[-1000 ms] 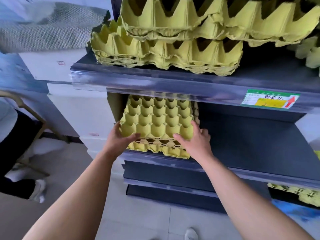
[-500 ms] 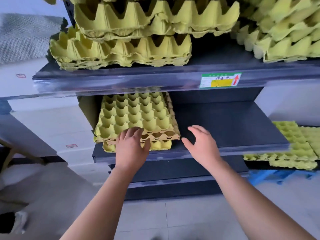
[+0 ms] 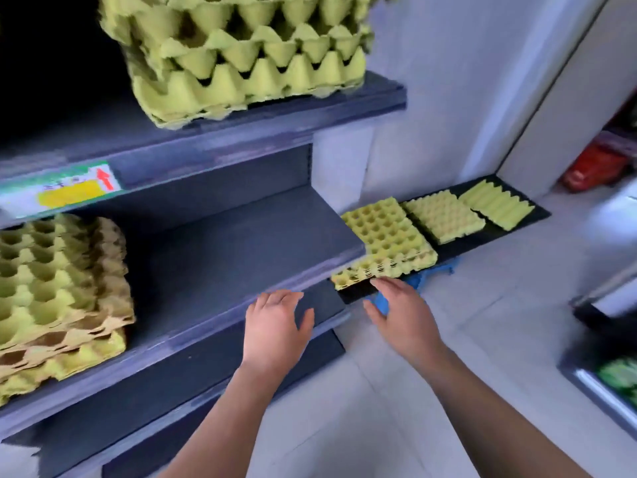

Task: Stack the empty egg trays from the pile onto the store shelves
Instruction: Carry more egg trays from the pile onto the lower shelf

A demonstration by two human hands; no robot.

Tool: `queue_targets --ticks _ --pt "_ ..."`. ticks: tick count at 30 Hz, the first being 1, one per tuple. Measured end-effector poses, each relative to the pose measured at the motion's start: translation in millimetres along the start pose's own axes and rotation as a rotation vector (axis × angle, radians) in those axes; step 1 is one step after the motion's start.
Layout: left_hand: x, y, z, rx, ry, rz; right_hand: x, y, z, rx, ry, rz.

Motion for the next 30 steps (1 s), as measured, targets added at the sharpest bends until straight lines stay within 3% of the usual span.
queue_targets --ticks 11,30 --pt "197 -125 123 -0.194 0.113 0.225 215 -33 -96 0.100 0.056 0.269" --pt "472 -417 296 -0.396 0.134 0.386 531 -217 -243 0.148 0.048 0.576"
Point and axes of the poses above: each hand's wrist, its own y-axis away from the middle knuckle, its own z-axis out of the palm, x = y × z, the point moved 6 cm from there along -y, towards the middle knuckle, and after that the axes turned 9 degrees about -x, right-handed, at the moved point
